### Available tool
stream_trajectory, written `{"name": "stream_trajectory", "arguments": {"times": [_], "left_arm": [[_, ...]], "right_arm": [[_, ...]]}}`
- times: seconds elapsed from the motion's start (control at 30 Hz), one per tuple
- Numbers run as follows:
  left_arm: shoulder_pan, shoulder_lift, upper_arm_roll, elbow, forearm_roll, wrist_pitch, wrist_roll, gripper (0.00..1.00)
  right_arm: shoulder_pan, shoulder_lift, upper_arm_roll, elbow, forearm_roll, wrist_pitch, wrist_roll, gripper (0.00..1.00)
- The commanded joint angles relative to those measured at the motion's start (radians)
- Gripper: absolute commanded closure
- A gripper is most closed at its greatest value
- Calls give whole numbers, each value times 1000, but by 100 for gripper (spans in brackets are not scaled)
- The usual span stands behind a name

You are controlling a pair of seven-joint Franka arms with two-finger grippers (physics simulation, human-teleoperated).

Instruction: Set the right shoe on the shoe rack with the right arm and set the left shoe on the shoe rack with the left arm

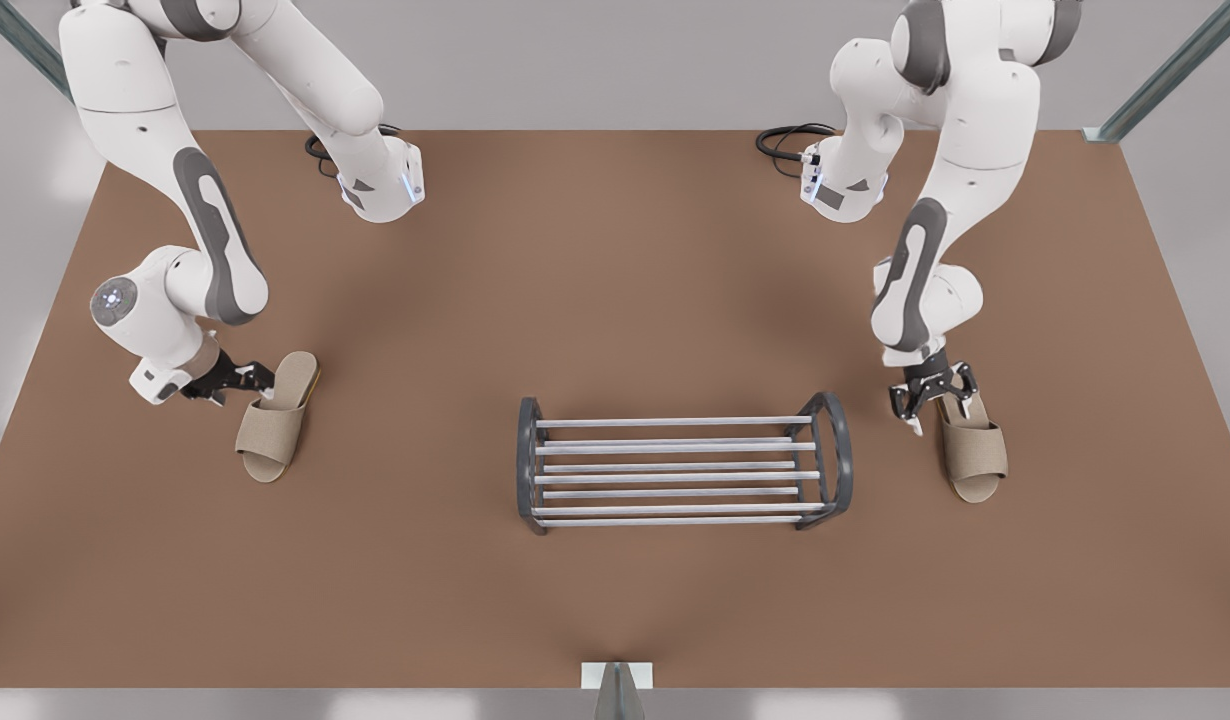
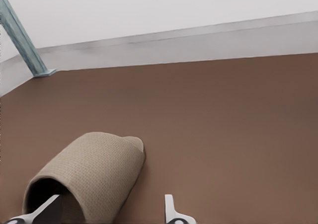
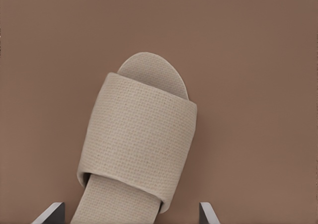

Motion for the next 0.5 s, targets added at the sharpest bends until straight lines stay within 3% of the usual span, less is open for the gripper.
{"name": "stream_trajectory", "arguments": {"times": [0.0, 0.47], "left_arm": [[17, 9, 0, 7, 51, 50, -934, 0], [44, 127, -8, 137, 68, 49, -934, 0]], "right_arm": [[3, 4, 1, 8, 2, 68, -181, 0], [-15, 89, -2, 3, -7, 195, -193, 0]]}}
